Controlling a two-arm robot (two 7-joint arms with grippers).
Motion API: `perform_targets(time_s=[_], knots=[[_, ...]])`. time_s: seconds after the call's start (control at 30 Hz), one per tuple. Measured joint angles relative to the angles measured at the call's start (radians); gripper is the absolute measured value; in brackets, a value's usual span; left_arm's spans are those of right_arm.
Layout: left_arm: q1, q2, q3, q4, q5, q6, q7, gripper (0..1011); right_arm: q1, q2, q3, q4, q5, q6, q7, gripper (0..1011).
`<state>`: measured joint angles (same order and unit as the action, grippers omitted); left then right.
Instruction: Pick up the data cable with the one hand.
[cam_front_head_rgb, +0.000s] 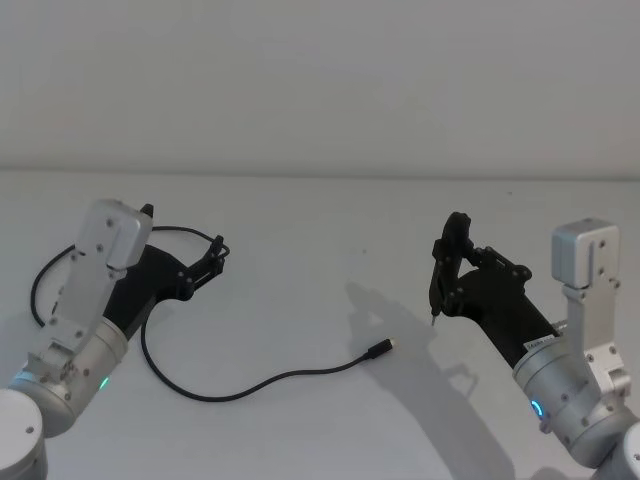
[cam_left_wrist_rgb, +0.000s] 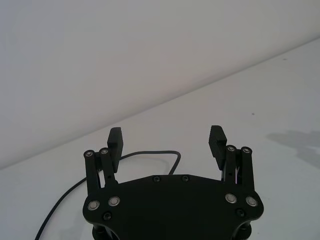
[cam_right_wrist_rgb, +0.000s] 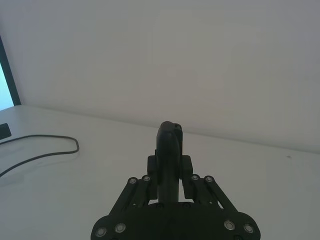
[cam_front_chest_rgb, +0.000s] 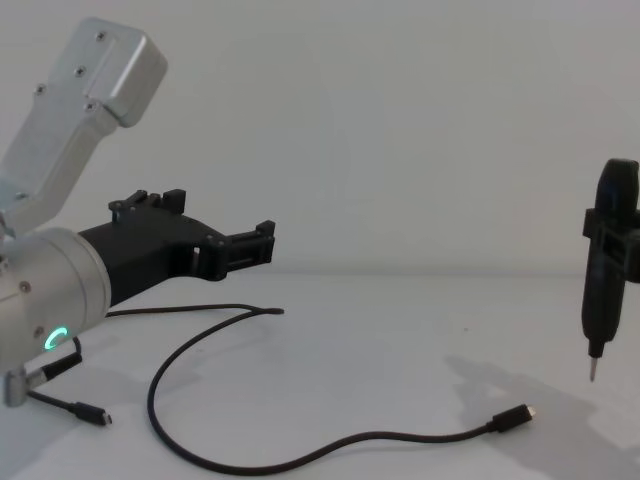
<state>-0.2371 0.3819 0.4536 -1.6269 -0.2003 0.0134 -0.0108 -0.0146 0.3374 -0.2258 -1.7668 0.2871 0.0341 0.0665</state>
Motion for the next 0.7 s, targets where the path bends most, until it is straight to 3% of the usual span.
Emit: perform_targets(time_s=[0.7], knots=[[0.000, 0.000, 0.001, 0.001, 0.000, 0.000, 0.000, 1000, 0.000, 0.000, 0.000, 0.000, 0.000, 0.000, 0.000, 274]])
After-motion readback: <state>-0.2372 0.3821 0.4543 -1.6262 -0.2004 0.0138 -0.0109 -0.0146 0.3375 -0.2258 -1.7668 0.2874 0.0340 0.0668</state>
